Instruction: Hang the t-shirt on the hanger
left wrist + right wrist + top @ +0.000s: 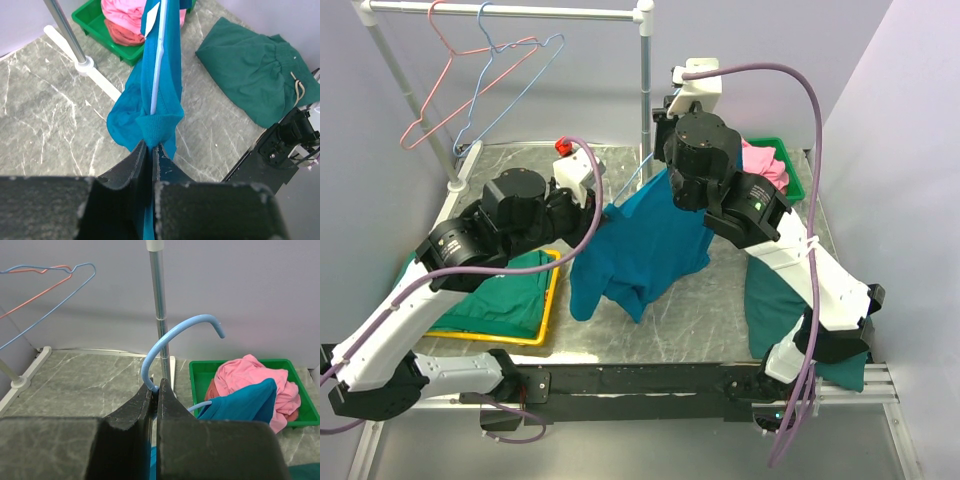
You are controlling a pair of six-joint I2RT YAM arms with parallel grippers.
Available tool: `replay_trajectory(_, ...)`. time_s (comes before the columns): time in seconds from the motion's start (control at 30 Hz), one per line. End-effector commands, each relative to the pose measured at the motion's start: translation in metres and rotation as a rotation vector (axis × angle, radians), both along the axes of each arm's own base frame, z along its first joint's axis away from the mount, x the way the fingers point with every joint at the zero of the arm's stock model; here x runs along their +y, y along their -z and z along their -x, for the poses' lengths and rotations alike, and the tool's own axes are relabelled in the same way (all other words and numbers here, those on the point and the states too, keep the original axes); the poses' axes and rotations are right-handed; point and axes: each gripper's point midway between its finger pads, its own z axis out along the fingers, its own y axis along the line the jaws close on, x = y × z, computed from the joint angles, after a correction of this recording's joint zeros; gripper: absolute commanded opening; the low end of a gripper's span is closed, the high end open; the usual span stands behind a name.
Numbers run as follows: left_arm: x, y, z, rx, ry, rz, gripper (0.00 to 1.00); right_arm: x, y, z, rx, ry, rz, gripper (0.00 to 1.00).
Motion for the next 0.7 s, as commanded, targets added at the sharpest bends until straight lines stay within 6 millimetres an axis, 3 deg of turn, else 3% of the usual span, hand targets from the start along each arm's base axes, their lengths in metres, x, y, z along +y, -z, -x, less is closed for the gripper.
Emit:
replay_trajectory(0.0,-0.008,-0.052,-0.014,-0.146,-0.031,0.173,0.1,0.013,-0.014,0.014,-0.015,-0.073,-0.076,0.0)
replay_trajectory(0.47,-0.015,-0.054,-0.018,-0.173,-0.024,0.211,0.16,0.016,-0.011,0.017,0.0,-0.096,-0.091,0.0)
replay_trajectory(0.67,-0.02,-0.054,-0.024,-0.179,-0.029,0.209,0.17,0.017,-0.021,0.024,-0.009,-0.118,-0.107,0.0)
